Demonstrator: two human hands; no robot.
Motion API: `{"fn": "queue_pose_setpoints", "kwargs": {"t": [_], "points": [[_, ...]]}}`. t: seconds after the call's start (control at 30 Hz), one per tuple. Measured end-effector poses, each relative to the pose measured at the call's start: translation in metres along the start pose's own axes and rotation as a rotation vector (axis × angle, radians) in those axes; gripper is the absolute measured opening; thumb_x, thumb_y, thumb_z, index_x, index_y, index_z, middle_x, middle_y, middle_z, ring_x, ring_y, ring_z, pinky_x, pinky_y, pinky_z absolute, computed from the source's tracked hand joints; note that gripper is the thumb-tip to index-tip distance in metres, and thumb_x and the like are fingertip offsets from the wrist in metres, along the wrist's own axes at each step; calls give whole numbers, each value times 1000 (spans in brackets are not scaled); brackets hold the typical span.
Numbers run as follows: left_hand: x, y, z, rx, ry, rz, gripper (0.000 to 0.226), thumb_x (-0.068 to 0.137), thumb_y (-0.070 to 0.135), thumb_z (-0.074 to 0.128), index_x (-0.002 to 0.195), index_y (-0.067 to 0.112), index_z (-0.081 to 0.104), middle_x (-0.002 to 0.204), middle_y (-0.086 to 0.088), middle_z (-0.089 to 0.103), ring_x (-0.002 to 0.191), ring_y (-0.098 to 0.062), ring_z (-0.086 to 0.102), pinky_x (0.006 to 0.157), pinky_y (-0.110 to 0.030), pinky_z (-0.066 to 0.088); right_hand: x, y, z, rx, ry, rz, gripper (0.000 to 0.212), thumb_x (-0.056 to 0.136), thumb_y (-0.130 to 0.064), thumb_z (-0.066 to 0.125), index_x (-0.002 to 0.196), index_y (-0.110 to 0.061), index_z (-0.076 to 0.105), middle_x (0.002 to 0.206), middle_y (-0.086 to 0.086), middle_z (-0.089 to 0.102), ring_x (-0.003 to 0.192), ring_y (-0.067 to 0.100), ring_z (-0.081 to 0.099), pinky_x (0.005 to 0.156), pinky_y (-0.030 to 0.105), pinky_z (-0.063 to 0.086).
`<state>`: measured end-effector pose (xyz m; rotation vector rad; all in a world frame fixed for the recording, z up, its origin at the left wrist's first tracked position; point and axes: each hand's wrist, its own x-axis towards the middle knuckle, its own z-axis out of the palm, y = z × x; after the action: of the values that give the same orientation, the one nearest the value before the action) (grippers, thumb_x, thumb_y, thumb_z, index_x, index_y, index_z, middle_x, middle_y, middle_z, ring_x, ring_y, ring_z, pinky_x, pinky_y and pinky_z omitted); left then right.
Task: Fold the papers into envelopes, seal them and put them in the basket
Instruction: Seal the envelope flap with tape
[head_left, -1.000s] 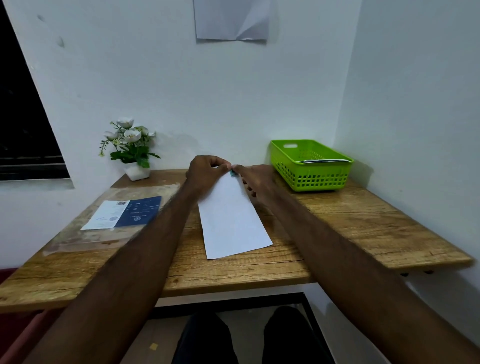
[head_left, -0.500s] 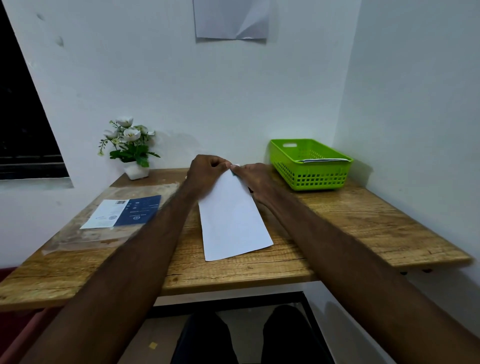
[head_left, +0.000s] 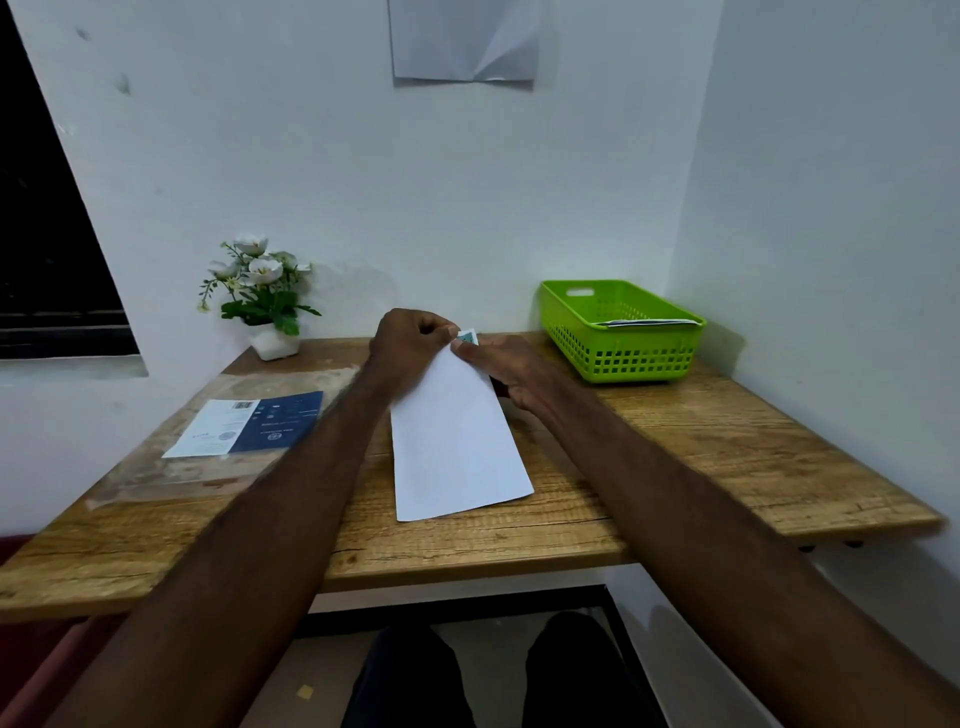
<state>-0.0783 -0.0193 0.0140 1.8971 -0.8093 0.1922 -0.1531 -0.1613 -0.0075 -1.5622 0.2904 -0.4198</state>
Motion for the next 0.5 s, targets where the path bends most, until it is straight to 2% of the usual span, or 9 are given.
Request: {"fn": "queue_pose_setpoints", "kwargs": {"t": [0.13,0.27,0.33,0.43,0.5], "points": [[-1,2,0,-12,3,1,18,95,27,70,100,15,82,99,-1,78,95,-21,72,92,-46,57,0,-2,-1,-34,2,16,31,86,-32,81,104,-7,77,100,9,79,80,17,74,65,25,59],[-2,3,0,-18,-8,22,18,95,30,69,97,18,83,97,3,79,95,-17,72,92,-46,57,1,-7,3,-64,61,62,45,83,-49,80,106,-10,77,102,3,79,90,19,76,70,29,60],[-2,2,0,-17,-11,27,19,96,30,68,98,18,83,98,4,79,95,-16,72,93,-46,57,2,-8,4,-45,86,60,41,88,-41,77,108,-6,76,104,6,78,87,18,75,62,24,59],[1,1,0,-20,-10,21,19,95,31,69,98,19,83,99,5,79,96,-14,72,92,-45,57,1,-7,5,15,115,52,33,94,-29,72,110,0,73,100,7,76,70,12,70,47,16,50],[3,0,0,-3,8,12,19,93,33,70,100,20,82,101,5,79,98,-13,72,93,-42,57,0,-8,5,51,111,57,30,94,-26,70,108,0,73,95,7,74,65,11,69,45,17,48]]}}
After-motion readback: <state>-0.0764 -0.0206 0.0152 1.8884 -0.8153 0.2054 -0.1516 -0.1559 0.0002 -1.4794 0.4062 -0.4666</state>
